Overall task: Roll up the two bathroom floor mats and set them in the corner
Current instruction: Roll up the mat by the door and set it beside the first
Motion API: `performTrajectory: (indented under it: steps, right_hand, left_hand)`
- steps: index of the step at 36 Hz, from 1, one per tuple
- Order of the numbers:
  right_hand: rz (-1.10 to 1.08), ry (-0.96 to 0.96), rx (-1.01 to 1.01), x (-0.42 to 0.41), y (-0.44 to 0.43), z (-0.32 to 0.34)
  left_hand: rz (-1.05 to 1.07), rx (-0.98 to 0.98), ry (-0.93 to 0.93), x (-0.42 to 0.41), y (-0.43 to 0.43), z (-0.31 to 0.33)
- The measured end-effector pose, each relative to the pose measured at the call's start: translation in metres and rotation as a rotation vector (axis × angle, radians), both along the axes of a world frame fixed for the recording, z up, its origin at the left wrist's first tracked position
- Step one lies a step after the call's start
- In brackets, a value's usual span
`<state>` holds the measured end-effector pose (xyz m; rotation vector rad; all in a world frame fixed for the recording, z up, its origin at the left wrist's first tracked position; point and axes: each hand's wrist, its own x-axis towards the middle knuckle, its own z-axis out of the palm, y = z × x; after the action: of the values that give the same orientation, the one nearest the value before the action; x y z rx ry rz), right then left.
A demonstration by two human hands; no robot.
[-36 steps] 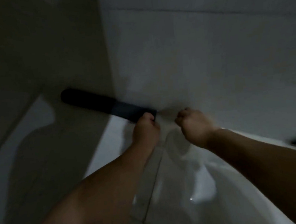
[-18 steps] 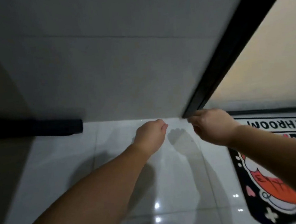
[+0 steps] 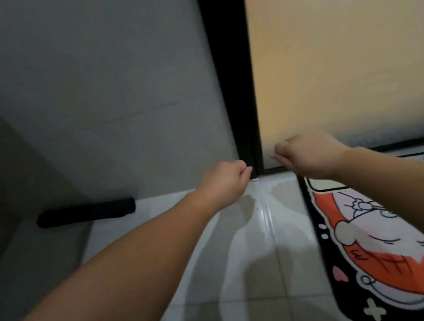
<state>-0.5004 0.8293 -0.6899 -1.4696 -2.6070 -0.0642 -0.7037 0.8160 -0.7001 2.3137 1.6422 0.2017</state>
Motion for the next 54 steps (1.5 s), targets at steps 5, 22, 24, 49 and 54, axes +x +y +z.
performTrajectory:
  steps: [5,22,24,49,54]
  right_hand:
    - [-0.105,0.226,0.085,0.07,0.016,0.016]
    - [-0.579,0.18,-0.07,0.239,-0.012,-0.033]
    - [-0.651,0.11,-0.141,0.252,-0.029,-0.036]
    - [-1.47,0.154,-0.817,0.433,-0.197,-0.131]
    - [-1.491,0.201,-0.806,0.457,-0.195,-0.153]
  left_hand:
    - [0.013,0.037,0.079,0.065,-0.002,0.037]
    - [-0.231,-0.037,-0.033,0.217,0.045,-0.006]
    - [-0.291,-0.079,-0.019,0.234,0.05,-0.018]
    - [-0.775,-0.131,-0.036,0.394,-0.027,-0.054]
    - [-0.736,-0.119,-0.064,0.397,-0.039,-0.062]
